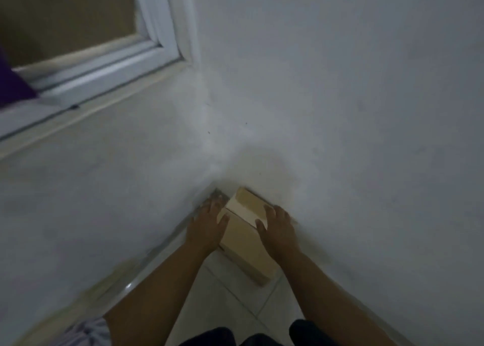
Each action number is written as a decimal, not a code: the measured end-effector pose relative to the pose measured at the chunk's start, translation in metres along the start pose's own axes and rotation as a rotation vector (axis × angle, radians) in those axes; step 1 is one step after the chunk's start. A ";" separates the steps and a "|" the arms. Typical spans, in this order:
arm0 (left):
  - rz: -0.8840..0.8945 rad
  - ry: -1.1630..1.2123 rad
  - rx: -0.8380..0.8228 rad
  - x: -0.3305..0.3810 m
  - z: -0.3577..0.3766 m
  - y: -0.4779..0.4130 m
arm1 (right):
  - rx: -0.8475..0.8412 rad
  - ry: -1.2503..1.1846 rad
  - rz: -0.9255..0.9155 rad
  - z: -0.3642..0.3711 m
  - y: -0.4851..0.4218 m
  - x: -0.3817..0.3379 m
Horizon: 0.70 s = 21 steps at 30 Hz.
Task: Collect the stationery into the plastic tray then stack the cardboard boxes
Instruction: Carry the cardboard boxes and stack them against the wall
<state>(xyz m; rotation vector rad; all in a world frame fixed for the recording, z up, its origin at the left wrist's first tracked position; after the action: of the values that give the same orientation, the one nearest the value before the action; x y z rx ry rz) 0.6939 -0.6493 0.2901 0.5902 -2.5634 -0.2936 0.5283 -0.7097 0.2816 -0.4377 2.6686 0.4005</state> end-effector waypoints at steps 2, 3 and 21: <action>-0.054 -0.013 0.036 0.000 -0.020 0.029 | -0.021 0.072 -0.132 -0.016 0.015 -0.021; -0.077 -0.021 0.053 -0.001 -0.029 0.044 | -0.030 0.104 -0.200 -0.022 0.022 -0.031; -0.665 0.156 0.444 -0.147 -0.066 0.347 | -0.285 0.278 -1.079 0.040 0.214 -0.245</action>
<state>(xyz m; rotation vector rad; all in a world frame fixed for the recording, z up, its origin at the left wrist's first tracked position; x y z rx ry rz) 0.7200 -0.2815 0.3928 1.5617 -2.2109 0.1146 0.6788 -0.4424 0.3972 -1.9719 2.1604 0.3714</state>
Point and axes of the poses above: each hand's wrist, its own y-axis away from the middle knuckle, its own z-axis out of the palm, x = y × z, the point moved 4 cm from there along -y, towards the middle knuckle, and after that the axes turned 1 degree about x, right-handed, at the moved point
